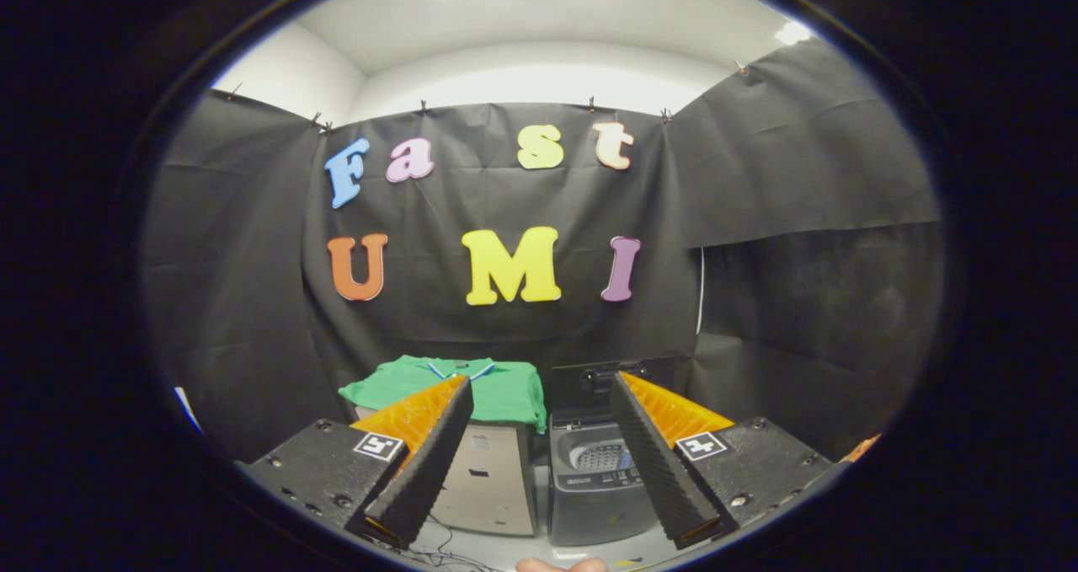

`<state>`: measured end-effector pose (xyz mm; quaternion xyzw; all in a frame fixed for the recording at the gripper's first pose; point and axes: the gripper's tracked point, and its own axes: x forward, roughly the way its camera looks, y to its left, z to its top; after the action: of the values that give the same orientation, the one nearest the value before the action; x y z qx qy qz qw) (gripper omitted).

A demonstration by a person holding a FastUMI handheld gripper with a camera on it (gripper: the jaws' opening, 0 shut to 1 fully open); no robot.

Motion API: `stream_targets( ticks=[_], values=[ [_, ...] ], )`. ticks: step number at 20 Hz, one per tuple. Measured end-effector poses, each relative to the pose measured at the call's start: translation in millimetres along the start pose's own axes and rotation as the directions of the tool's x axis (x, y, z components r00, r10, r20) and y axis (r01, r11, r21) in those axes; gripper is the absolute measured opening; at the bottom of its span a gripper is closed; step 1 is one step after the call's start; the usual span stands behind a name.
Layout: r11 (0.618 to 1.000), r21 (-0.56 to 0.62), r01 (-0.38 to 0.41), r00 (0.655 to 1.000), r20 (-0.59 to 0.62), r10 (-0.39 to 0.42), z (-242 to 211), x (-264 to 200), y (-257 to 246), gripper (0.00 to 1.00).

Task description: Put the clothes into the washing machine and then close the washing machine lid.

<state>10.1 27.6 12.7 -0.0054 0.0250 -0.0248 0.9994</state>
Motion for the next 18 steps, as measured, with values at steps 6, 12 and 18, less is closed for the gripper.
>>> stream_targets(
  ticks=[6, 12, 18],
  values=[
    [0.999, -0.003, -0.036, 0.996, -0.087, 0.036, 12.5, 38.2, 34.9, 1.0],
    [0.99, 0.023, -0.142, 0.966, -0.213, 0.144, 15.3, 111.2, 85.4, 1.0],
    [0.963, 0.06, -0.262, 0.87, -0.417, 0.263, -15.1, 208.8, 139.0, 1.0]
  ],
)
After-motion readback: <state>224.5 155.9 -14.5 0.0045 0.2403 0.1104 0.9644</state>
